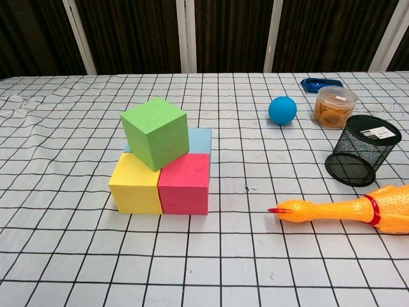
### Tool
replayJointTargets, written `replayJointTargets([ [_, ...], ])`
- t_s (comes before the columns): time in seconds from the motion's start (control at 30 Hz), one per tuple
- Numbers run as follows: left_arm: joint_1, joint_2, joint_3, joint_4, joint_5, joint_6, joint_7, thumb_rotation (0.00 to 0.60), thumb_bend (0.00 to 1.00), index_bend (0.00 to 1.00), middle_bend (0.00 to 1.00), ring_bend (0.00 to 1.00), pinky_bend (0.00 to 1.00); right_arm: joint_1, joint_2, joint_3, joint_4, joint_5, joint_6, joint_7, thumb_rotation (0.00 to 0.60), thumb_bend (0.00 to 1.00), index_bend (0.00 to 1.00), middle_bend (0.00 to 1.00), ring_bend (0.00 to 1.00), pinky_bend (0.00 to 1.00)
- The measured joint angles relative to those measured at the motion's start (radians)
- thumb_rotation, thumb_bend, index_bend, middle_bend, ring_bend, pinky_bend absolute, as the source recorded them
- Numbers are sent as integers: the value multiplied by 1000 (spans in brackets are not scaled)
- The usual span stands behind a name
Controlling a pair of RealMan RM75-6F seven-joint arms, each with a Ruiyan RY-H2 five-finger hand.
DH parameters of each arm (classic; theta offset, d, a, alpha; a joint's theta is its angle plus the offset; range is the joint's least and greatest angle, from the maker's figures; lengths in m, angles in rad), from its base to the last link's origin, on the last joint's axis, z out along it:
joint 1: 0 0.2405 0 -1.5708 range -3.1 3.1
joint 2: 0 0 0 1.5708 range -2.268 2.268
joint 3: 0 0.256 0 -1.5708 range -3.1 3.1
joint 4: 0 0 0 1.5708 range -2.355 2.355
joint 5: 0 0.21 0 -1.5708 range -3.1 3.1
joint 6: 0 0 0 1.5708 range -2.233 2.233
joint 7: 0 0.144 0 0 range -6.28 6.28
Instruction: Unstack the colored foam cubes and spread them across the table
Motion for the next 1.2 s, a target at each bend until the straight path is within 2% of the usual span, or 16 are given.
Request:
replayJointTargets([
  [0.4,-6,-4,2,7,6,-10,8,600,93,10,0,0,81,2,1,-1,-5,3,-8,-7,600,39,113,0,64,0],
  [0.7,-58,8,1,-16,-4,-110,33,600,88,8,0,0,81,1,6,1,-9,15,-12,-1,600,40,113,0,64,0],
  [0.97,-191,121,-31,-151,-34,-320,76,600,82,7,0,0,81,7,-3,3,-6,32,-30,-20,600,40,113,0,64,0],
  [1.2,-392,202,-113,-238,-224,-616,138,600,76,6,0,0,81,8,-25,8,-8,50,-37,-79,600,40,113,0,64,0],
])
